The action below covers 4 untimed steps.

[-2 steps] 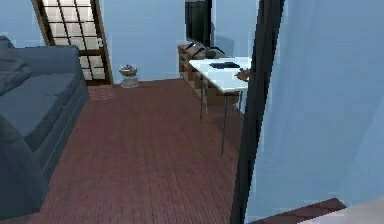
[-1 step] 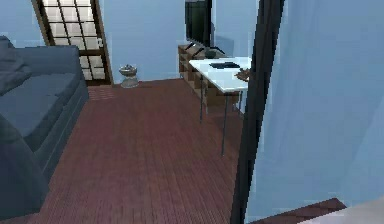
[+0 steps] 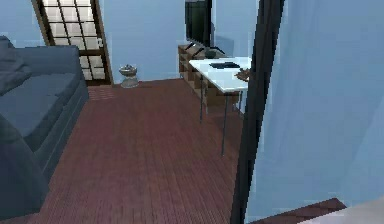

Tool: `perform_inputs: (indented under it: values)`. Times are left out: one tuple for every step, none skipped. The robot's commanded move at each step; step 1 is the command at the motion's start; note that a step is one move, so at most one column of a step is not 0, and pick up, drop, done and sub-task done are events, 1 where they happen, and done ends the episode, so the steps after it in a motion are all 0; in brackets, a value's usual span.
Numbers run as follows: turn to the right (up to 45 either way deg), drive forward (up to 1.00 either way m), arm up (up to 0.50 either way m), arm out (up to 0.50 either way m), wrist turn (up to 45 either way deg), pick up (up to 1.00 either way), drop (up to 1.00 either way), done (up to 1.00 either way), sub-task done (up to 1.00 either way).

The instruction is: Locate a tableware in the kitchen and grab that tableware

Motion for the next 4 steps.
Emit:
perform_inputs:
  values:
    - [0.0,0.00,0.00,0.00,45.0,0.00,0.00,0.00,0.00]
    - [0.0,0.00,0.00,0.00,45.0,0.00,0.00,0.00,0.00]
    - [0.0,0.00,0.00,0.00,45.0,0.00,0.00,0.00,0.00]
    - [0.0,0.00,0.00,0.00,18.0,0.00,0.00,0.00,0.00]
